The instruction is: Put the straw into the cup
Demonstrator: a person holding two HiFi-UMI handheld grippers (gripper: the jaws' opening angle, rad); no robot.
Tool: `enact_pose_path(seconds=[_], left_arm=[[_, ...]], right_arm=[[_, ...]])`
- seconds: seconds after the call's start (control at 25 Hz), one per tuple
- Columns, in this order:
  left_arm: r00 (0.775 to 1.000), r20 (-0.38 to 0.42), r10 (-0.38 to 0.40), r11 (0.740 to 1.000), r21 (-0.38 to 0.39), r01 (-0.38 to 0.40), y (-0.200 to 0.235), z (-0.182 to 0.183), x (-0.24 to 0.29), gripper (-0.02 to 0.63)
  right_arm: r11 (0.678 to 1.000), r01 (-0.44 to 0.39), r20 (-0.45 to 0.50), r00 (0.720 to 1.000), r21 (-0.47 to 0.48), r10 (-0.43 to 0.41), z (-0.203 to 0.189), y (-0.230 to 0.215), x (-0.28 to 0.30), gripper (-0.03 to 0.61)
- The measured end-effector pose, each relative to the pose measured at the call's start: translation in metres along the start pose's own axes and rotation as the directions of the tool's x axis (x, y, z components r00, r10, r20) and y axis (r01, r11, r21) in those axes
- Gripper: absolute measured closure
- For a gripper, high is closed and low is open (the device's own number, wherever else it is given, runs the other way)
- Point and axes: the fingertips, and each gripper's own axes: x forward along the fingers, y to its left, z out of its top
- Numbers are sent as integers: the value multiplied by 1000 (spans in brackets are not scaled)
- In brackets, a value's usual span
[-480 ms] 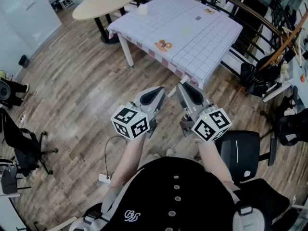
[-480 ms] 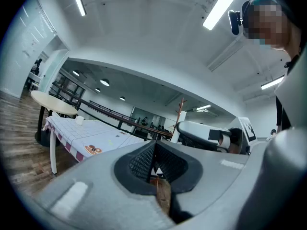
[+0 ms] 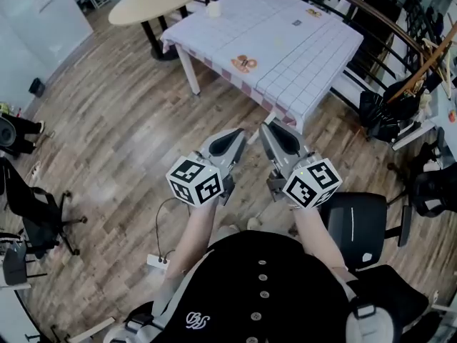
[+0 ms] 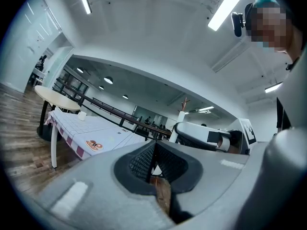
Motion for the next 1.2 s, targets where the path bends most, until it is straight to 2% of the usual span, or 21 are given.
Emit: enact_pose_path(seconds=[0.16, 0.36, 0.56, 0.72, 0.96, 1.2], left_arm=[[1000, -2, -1, 1000, 18, 1, -1, -2, 7, 617], [1000, -8, 16, 994, 107, -15, 6, 14, 19, 618], [999, 29, 46, 997, 54, -48, 13, 16, 30, 618], [998, -7, 55, 998, 35, -55, 13, 5, 44, 618], [999, -20, 47, 999, -10, -47, 21, 2, 58, 618], [999, -13, 30, 999, -10, -30, 54, 9, 78, 617]], right_arm=[[1000, 6, 14, 1000, -21, -6, 3, -9, -4, 534], [999, -5, 46, 999, -44, 7, 25, -26, 3, 534], [996, -46, 27, 998, -82, 48, 32, -36, 15, 534], [995, -49, 10, 999, -90, 50, 32, -51, 14, 534], [997, -46, -12, 999, -69, 46, 29, -71, 19, 534], [998, -36, -13, 999, -58, 35, 22, -88, 56, 534]])
